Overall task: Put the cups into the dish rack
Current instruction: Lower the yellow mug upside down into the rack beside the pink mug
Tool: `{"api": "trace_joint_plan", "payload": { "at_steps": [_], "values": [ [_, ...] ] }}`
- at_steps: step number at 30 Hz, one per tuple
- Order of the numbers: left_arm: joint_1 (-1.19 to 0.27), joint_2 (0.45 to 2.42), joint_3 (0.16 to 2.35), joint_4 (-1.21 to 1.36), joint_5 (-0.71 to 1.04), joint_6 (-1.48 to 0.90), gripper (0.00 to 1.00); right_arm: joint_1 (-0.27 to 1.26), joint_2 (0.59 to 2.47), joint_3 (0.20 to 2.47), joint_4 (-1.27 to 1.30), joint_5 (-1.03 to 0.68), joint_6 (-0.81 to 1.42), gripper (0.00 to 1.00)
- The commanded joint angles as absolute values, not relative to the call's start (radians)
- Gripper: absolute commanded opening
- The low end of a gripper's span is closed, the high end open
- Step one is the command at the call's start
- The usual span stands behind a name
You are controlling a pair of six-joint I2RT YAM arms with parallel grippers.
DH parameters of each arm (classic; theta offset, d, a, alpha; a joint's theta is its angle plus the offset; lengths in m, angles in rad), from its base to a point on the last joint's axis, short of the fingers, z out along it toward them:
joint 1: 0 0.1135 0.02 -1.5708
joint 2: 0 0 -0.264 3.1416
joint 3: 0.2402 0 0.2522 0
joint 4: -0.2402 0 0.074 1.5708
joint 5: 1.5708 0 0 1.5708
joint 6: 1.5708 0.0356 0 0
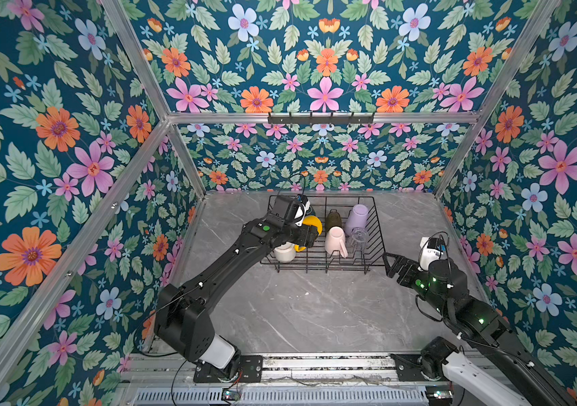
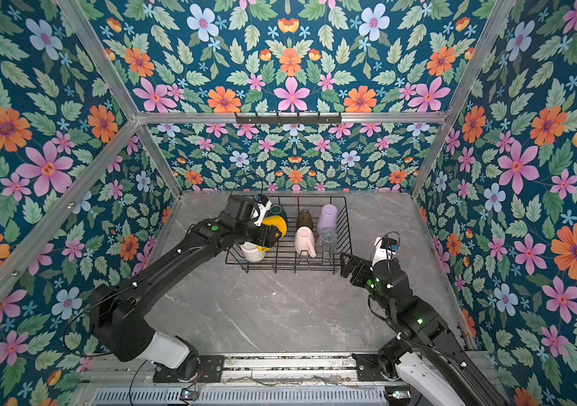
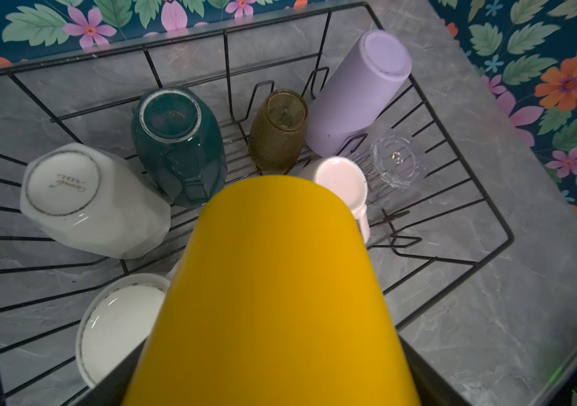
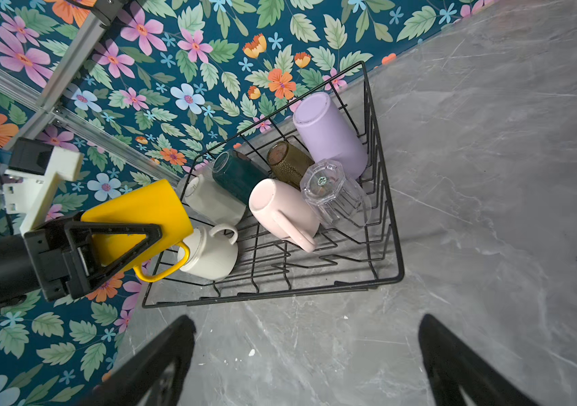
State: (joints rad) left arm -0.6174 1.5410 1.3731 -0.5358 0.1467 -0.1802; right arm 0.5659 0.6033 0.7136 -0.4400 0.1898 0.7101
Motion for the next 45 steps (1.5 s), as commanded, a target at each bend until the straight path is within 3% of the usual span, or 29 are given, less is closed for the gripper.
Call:
{"api": "trace_joint_plan", "payload": {
  "at_steps": [1,34,39,45],
  "values": [
    [-0.63,1.575,1.397,-0.536,0.095,-0.169,0.0,0.566,0.605,0.706,-0.407,0.196,0.692,0.98],
    [-0.651,2.021,1.655,-0.693,-0.024,-0.138,0.0,0.56,0.601,0.638,-0.365,0.175,0.674,0.98],
    [-0.65,2.053,1.671,-0.698,-0.036,-0.141,0.15,0.558,0.603,0.634,-0.36,0.173,0.673,0.98],
    [-0.65,2.065,1.674,-0.706,-0.051,-0.143,0.58,0.555,0.612,0.634,-0.353,0.168,0.673,0.98]
  ]
}}
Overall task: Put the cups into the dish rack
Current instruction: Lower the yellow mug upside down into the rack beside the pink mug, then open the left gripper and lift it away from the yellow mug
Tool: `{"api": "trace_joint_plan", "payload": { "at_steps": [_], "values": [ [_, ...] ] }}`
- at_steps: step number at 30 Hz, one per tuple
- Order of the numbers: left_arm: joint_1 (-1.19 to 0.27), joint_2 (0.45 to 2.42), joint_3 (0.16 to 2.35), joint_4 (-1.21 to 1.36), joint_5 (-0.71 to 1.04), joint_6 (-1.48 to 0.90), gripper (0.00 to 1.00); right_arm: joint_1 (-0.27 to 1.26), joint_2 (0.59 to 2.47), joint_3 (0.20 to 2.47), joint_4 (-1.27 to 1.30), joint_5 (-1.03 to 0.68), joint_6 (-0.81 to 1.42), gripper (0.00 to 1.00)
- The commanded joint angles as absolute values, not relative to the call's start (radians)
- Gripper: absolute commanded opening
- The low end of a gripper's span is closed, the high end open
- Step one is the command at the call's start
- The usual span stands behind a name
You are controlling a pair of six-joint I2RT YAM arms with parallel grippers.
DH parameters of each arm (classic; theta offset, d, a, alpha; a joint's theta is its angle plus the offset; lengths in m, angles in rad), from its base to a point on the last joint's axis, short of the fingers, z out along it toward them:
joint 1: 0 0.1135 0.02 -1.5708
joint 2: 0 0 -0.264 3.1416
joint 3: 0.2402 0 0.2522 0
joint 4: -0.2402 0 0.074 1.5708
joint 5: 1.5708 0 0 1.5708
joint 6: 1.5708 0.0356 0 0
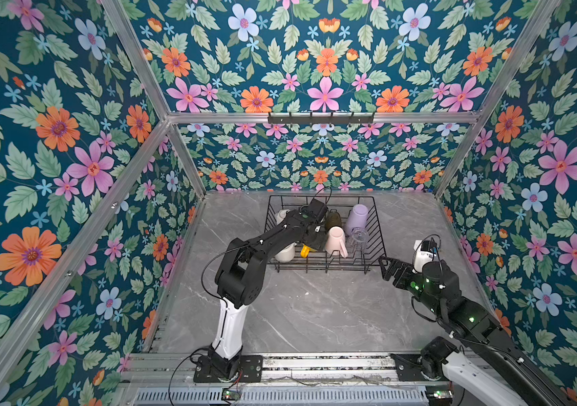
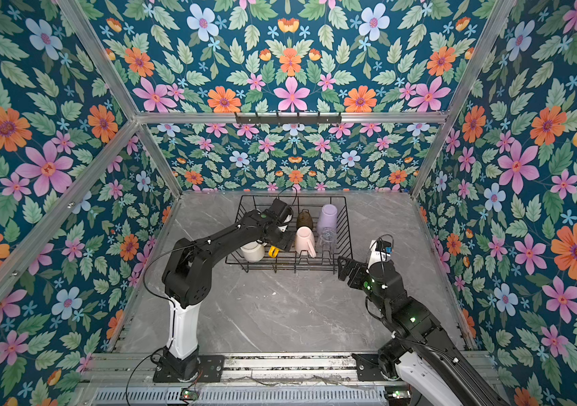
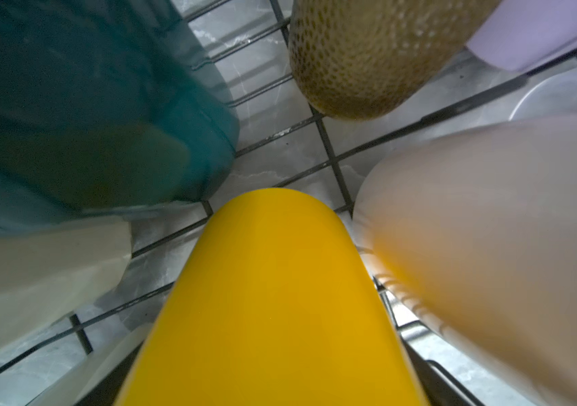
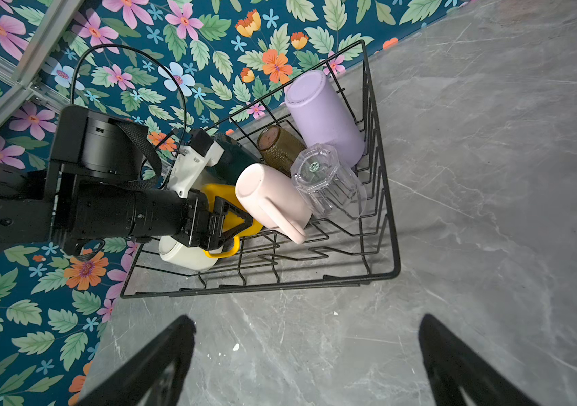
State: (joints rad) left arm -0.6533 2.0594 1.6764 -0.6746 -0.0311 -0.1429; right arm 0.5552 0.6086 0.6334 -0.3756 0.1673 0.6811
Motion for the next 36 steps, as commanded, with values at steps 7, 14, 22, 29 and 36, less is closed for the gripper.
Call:
{"api": "trace_joint_plan", "payload": {
  "at_steps": [7,14,22,29,36],
  "values": [
    [-0.65,2.055,1.678,-0.702,-0.076,-0.143,0.91,0.551,0.622,0.638,-0.348,0.163,0.671,0.99],
    [-0.65,2.017,1.663,-0.67,-0.066,-0.135,0.98,0.55,0.627,0.657,-0.36,0.161,0.66,0.99],
    [-0.65,1.898,1.592,-0.553,-0.07,-0.151,1.0,0.548,0.667,0.725,-0.372,0.178,0.59,0.99],
    [-0.649,1.578,1.287,-0.179,-0.148,-0.119,1.0,0.476,0.761,0.797,-0.379,0.085,0.485,0.99],
    [-0.594,1.163,0.811,0.307,-0.352,-0.054,0.99,0.236,0.854,0.754,-0.299,-0.057,0.426,0.99]
  ]
}}
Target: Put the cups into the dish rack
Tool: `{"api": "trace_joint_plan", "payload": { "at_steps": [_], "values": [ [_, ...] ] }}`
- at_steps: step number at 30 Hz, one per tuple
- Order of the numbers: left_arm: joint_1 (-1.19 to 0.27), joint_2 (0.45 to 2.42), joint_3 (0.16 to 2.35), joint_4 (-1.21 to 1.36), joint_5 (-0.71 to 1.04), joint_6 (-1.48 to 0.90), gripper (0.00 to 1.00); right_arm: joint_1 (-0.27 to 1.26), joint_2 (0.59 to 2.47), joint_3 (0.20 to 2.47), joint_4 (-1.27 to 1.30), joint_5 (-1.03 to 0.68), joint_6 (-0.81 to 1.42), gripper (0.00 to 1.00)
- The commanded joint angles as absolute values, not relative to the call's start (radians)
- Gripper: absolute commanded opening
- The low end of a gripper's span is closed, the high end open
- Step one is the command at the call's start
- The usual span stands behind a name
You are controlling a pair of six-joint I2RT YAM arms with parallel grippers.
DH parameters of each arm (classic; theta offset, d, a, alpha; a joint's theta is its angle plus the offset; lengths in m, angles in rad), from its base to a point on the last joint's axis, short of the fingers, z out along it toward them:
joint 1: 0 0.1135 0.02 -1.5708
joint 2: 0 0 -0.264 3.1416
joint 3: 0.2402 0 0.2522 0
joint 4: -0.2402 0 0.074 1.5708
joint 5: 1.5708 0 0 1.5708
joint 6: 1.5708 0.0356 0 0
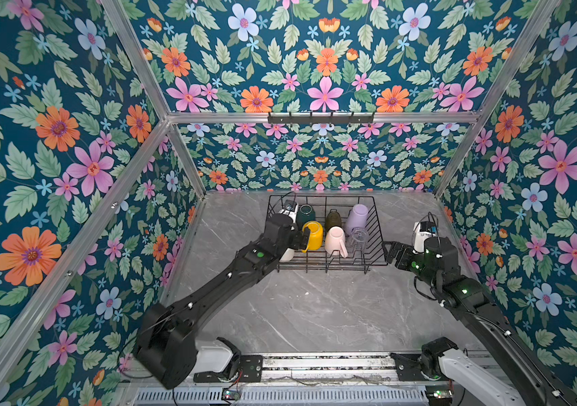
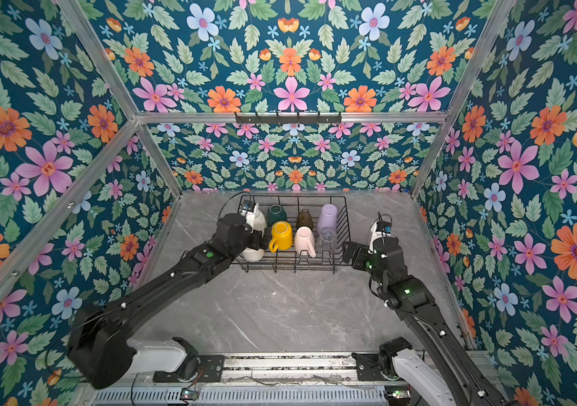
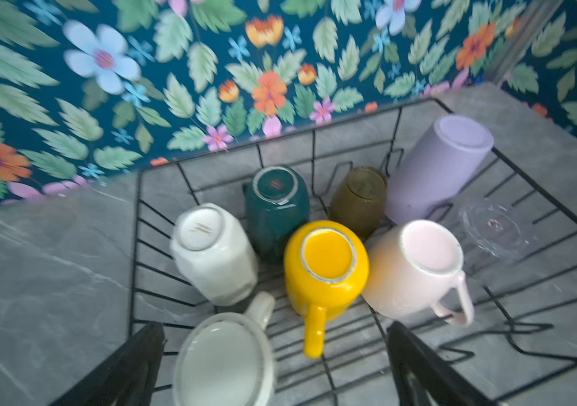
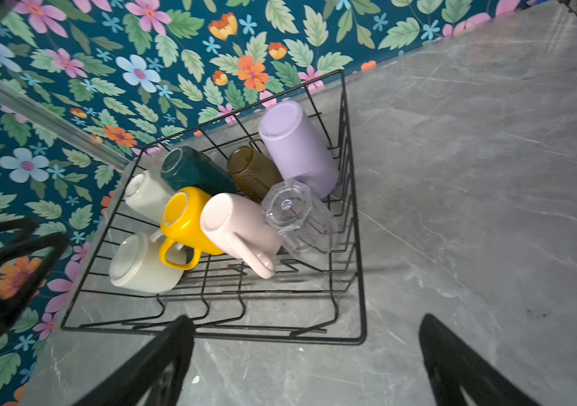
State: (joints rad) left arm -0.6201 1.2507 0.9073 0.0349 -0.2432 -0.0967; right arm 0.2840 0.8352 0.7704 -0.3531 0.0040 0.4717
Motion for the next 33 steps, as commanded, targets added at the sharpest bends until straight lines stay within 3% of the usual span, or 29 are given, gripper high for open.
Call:
{"api": "trace_joint_plan", "payload": {
  "at_steps": [1,9,12,15,22,27,31,33],
  "values": [
    [-0.573,1.114,0.753,0.357,-0.363,-0.036,0.99,0.213,0.866,0.737,-0.281,-0.033,0.422,0.99],
    [-0.298,0.911,0.345,0.659,-0.368,-0.048,0.99,0.167,1.036,0.59,-0.016,0.254,0.31,0.99],
    [-0.247,0.949,0.21,0.899,-0.409,-0.005,0.99,0.156,1.126,0.546,0.103,0.352,0.252,0.99],
    [-0.197,1.072,0.187,0.973,-0.441,0.009,0.99,0.141,1.154,0.558,0.149,0.399,0.19,0.99],
    [-0.106,1.297,0.087,1.261,-0.41,-0.016,0.99,0.101,1.171,0.396,0.448,0.404,0.113,0.99],
    [-0.071,1.394,0.132,1.332,-0.347,0.003,0.99,0.077,1.257,0.334,0.665,0.359,0.084,0.99],
    [-0.05,1.396,0.173,1.235,-0.291,-0.026,0.99,0.074,1.296,0.307,0.772,0.309,0.062,0.99],
    [-0.043,1.473,0.153,1.352,-0.252,-0.035,0.99,0.074,1.341,0.287,0.854,0.312,0.057,0.99]
  ]
}}
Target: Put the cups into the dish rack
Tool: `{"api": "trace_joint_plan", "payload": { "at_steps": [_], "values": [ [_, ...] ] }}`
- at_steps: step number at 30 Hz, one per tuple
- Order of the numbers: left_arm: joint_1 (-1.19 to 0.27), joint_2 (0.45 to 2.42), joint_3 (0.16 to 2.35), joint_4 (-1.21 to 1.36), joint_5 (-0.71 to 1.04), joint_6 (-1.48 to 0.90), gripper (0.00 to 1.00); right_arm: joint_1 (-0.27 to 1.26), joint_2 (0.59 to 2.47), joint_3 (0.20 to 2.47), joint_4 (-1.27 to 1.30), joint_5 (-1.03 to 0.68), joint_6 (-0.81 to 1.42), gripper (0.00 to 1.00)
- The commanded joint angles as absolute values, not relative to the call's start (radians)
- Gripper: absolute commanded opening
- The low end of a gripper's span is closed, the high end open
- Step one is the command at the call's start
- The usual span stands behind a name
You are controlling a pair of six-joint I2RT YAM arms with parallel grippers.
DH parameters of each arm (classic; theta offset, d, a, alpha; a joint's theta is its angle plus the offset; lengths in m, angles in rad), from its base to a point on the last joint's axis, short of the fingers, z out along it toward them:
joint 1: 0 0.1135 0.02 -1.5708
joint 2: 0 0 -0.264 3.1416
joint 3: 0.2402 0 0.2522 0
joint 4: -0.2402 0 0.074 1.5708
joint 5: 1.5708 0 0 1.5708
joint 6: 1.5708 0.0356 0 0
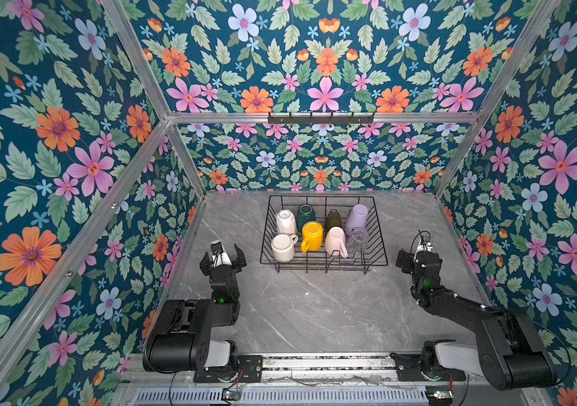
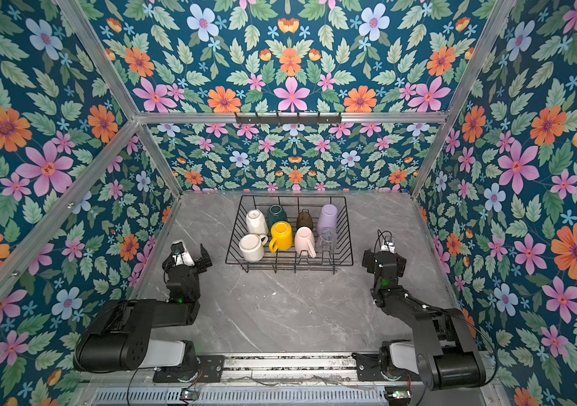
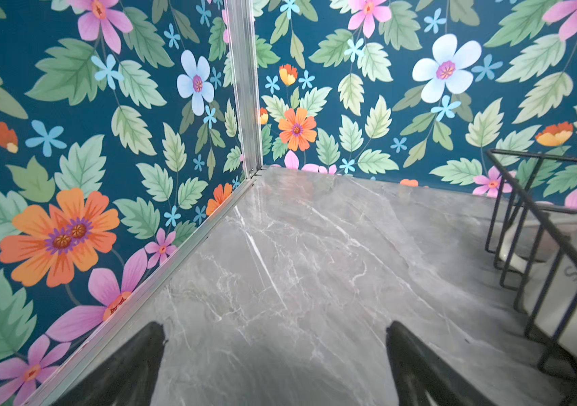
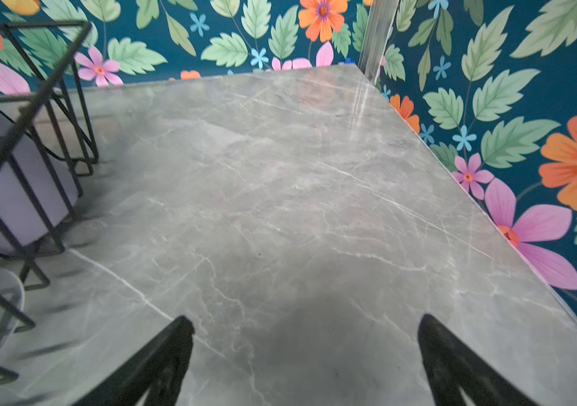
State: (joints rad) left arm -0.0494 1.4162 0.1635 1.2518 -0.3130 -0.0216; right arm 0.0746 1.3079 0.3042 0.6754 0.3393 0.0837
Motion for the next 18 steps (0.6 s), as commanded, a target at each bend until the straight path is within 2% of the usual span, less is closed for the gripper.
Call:
{"api": "trace_joint_plan", "payload": {
  "at_steps": [1,3,5,9,11,13,15,17,18],
  "values": [
    [-0.043,1.542,0.137,1.459,-0.235,-0.035,0.99,0.074,1.374,0.284,0.899,0.314,0.052,0.99],
    [-0.043,1.662,0.131,1.631,-0.225,-0.003,0.99,0.075,1.401,0.288,0.92,0.307,0.044,0.99],
    [-0.043,1.601,0.143,1.488,-0.236,-0.035,0.99,0.066,1.383,0.289,0.893,0.297,0.057,0.99],
    [-0.043,1.612,0.21,1.391,-0.263,-0.033,1.0,0.045,1.399,0.302,0.874,0.249,0.069,0.99],
    [-0.043,1.617,0.257,1.317,-0.271,-0.03,1.0,0.024,1.47,0.29,0.989,0.221,0.066,0.99],
    [-0.045,1.616,0.264,1.299,-0.265,-0.024,1.0,0.023,1.432,0.301,0.881,0.219,0.088,0.99],
    [-0.044,1.616,0.262,1.307,-0.268,-0.021,1.0,0.023,1.464,0.286,0.978,0.225,0.067,0.99],
    [-0.044,1.617,0.262,1.306,-0.265,-0.02,1.0,0.023,1.435,0.301,0.89,0.218,0.086,0.99],
    [-0.044,1.617,0.262,1.305,-0.266,-0.02,1.0,0.023,1.45,0.294,0.938,0.223,0.076,0.99]
  ]
}}
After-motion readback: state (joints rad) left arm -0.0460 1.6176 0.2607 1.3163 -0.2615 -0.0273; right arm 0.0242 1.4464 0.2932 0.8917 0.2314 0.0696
